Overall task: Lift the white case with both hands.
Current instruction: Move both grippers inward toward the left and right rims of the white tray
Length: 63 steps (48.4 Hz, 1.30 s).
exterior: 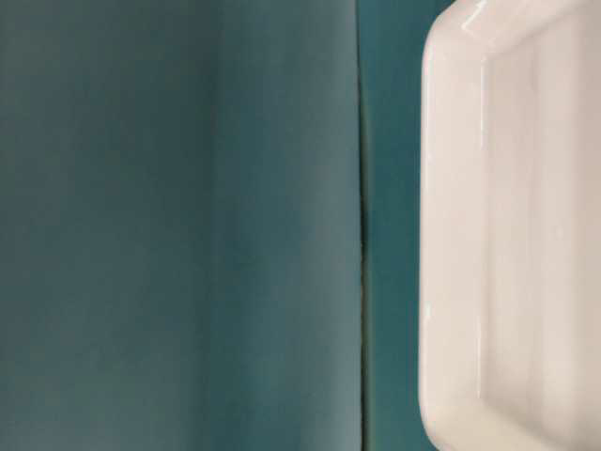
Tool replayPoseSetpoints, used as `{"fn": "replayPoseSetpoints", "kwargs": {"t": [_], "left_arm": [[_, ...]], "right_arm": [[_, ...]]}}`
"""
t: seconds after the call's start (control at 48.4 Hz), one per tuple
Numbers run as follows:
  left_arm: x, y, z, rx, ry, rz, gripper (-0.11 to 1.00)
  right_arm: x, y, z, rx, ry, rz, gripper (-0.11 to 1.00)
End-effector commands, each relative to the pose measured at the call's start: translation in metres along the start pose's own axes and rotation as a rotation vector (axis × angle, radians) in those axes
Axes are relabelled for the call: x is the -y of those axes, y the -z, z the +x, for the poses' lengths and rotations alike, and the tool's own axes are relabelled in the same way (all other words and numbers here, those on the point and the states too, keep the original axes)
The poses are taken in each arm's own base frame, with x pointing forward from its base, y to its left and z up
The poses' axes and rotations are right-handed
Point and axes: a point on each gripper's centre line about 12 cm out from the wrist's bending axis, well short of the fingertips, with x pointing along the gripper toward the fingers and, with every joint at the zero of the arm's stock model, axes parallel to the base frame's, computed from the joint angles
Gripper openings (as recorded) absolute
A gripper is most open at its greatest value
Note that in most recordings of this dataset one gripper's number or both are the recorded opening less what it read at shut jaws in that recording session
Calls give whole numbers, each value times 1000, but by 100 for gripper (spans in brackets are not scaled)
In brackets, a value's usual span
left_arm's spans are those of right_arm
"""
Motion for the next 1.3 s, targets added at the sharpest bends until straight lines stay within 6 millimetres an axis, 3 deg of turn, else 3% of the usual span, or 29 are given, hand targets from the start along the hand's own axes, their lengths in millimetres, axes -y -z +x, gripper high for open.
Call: {"fn": "replayPoseSetpoints", "kwargs": {"t": [0.0,0.062,0.145,0.206,0.454,0.681,0.847,1.074,1.28], "left_arm": [[-1,-7,7,-9,-3,-38,14],[-2,-10,10,-26,-9,-91,10],[-3,-11,10,-51,-18,-185,0],[-3,-10,10,-72,-22,-254,-2],[-3,-4,10,-127,-54,-614,-2],[-4,17,12,-235,-137,-908,-2],[-4,30,15,-280,-179,-1012,-2],[-7,64,19,-374,-280,-1130,-3],[-3,76,25,-418,-291,-1132,-1]], "right_arm": [[0,-3,2,14,2,17,9],[2,-7,1,23,17,82,12],[6,-9,1,26,43,209,2],[7,-9,1,17,57,310,0],[7,8,5,-141,104,679,0],[8,31,9,-275,185,951,0],[10,57,11,-391,282,1087,0],[13,89,15,-478,404,1229,0],[14,103,14,-496,453,1278,1]]}}
